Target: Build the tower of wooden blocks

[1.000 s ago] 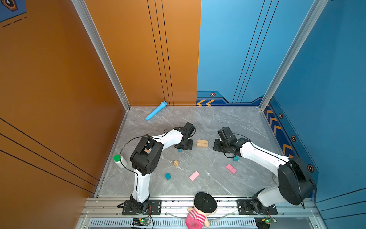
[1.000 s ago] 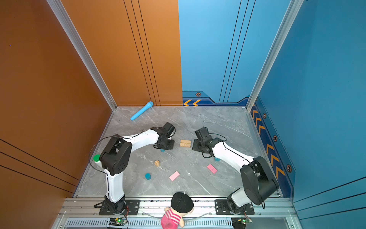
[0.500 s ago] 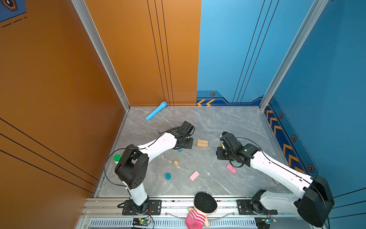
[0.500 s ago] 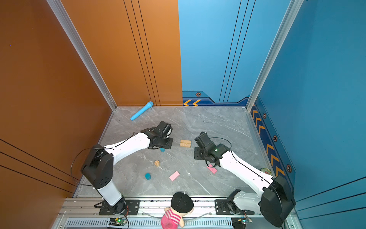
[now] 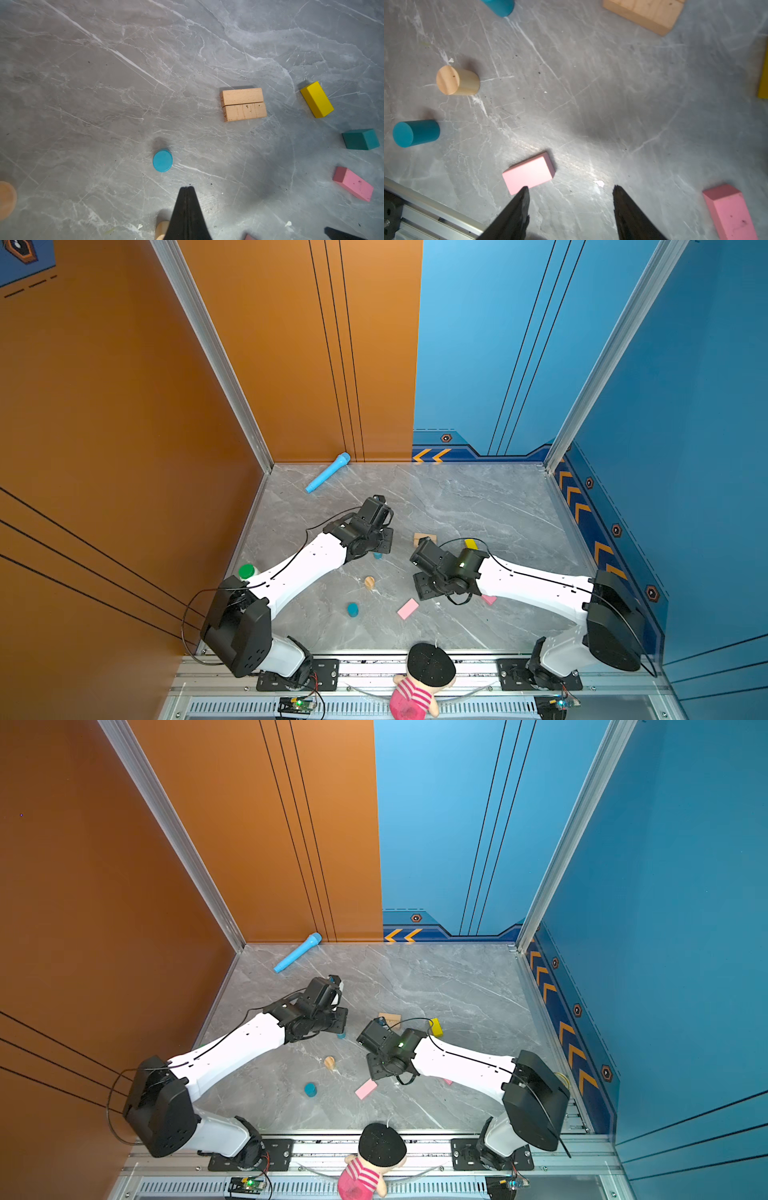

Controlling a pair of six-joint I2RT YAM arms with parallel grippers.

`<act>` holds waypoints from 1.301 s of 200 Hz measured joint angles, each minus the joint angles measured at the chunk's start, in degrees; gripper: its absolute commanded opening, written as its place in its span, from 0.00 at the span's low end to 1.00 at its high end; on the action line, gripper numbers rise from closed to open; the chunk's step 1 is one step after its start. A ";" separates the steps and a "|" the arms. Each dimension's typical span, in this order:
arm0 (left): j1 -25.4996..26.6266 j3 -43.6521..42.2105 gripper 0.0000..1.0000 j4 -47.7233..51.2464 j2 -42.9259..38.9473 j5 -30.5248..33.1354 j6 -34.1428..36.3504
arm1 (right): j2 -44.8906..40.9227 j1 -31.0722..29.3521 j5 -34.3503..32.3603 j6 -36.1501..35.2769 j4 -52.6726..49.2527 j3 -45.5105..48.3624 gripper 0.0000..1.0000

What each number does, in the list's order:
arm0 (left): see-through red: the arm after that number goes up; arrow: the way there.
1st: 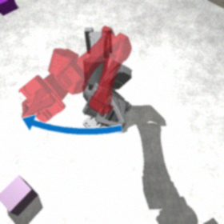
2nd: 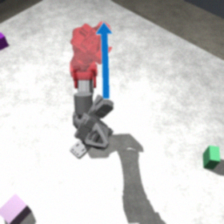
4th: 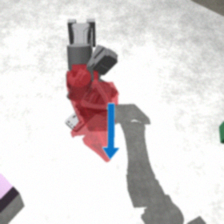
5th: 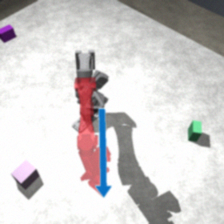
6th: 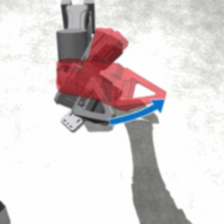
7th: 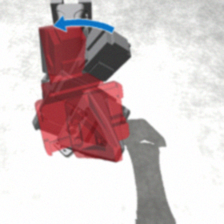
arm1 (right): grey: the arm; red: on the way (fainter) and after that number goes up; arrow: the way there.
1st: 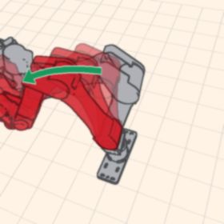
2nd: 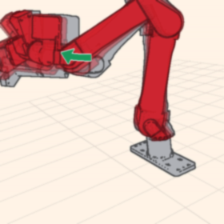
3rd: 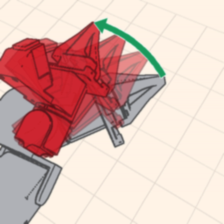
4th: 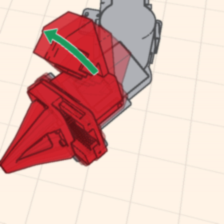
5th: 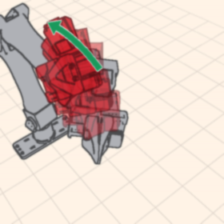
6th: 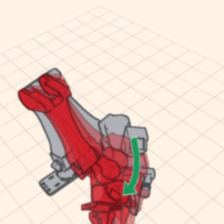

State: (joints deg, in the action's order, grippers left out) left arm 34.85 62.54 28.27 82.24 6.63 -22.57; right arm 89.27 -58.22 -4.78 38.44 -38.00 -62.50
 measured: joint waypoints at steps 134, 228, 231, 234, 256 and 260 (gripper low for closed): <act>-2.34 -5.49 0.00 -0.42 -7.04 0.90 -0.46 | 14.47 -5.70 3.74 -5.99 -1.53 -7.54 1.00; -2.34 -5.49 0.00 -0.42 -7.10 0.90 -0.46 | 18.62 -4.02 6.29 -11.06 -2.03 -8.39 0.96; -2.34 -5.49 0.00 -0.44 -7.08 0.90 -0.46 | 18.62 -3.96 6.29 -11.04 -2.03 -8.41 0.95; -2.34 -5.49 0.00 -0.44 -7.06 0.90 -0.46 | 18.62 -3.87 6.34 -11.17 -2.01 -8.44 0.94; -2.34 -5.49 0.00 -0.44 -6.64 0.90 -0.46 | 18.64 -3.58 6.51 -11.47 -2.03 -8.46 0.82; -2.34 -5.49 0.00 -0.44 -6.54 0.90 -0.46 | 18.64 -3.56 6.49 -11.58 -2.05 -8.46 0.79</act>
State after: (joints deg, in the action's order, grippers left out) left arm 32.51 57.06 27.83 75.70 7.53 -23.03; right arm 107.92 -61.78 1.72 26.85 -40.05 -70.96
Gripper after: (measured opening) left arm 0.044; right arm 0.858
